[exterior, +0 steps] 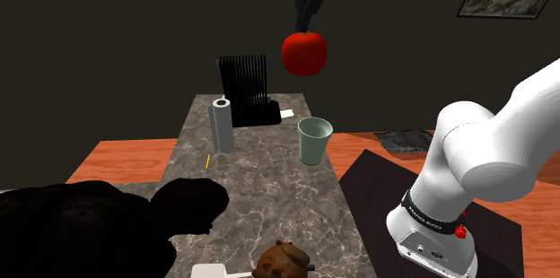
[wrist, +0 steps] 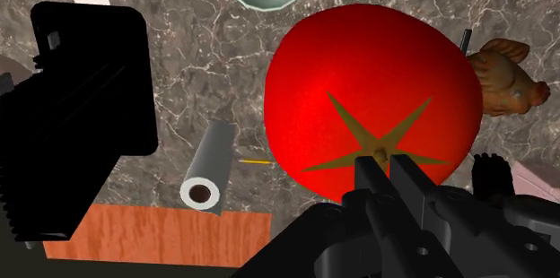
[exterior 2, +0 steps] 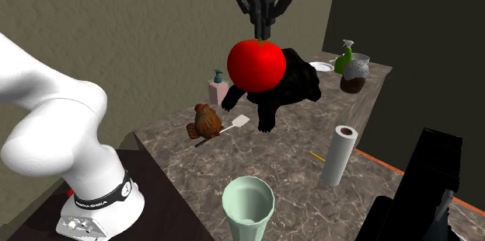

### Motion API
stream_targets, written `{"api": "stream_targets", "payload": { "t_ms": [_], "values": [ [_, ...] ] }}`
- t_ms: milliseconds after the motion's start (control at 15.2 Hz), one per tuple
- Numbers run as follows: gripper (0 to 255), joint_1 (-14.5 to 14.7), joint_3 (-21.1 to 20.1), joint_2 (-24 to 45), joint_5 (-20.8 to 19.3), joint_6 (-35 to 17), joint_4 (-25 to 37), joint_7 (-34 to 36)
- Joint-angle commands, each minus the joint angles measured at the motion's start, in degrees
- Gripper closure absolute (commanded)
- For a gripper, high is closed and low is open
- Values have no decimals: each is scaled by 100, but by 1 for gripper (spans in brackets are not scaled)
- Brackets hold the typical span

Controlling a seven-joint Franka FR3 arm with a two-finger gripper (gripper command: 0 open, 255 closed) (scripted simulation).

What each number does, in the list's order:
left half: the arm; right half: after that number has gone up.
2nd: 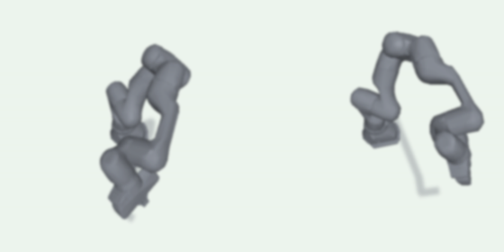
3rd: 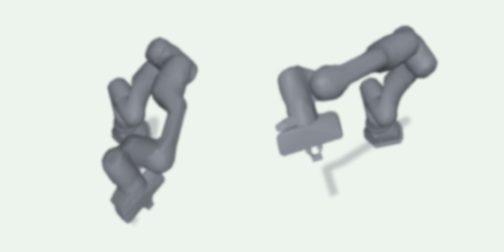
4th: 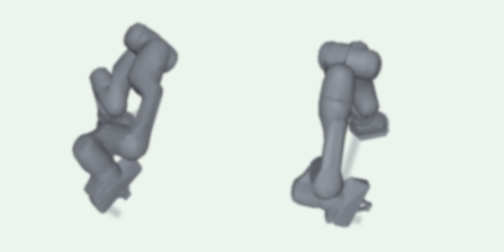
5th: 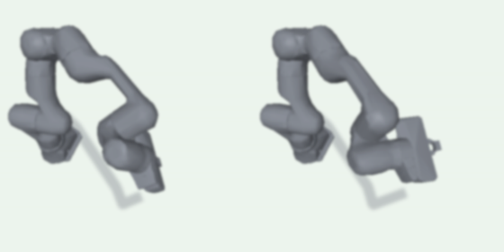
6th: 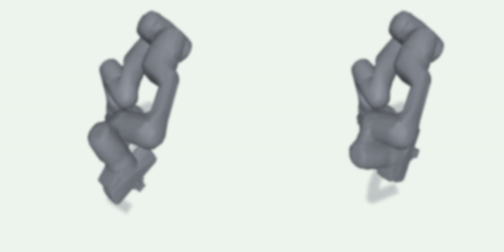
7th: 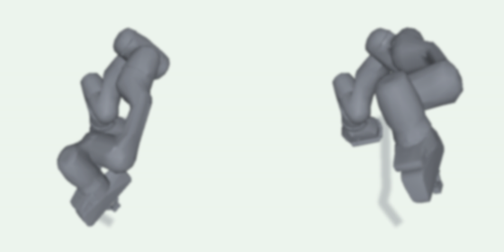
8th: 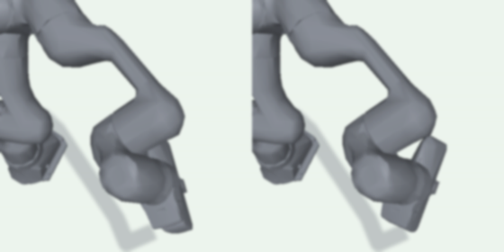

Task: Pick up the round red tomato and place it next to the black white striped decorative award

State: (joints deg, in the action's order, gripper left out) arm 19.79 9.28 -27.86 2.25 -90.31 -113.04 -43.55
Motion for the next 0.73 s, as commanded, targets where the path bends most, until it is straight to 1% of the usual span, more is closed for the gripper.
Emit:
{"api": "stream_targets", "payload": {
  "t_ms": [0, 330, 660],
  "values": [
    [255, -64, 227, 170, -55, 24, 177, -292],
    [255, -209, 791, 707, -99, 74, 715, -1011],
    [255, -358, 1365, 1413, 14, 172, 1438, -1769]
  ]
}}
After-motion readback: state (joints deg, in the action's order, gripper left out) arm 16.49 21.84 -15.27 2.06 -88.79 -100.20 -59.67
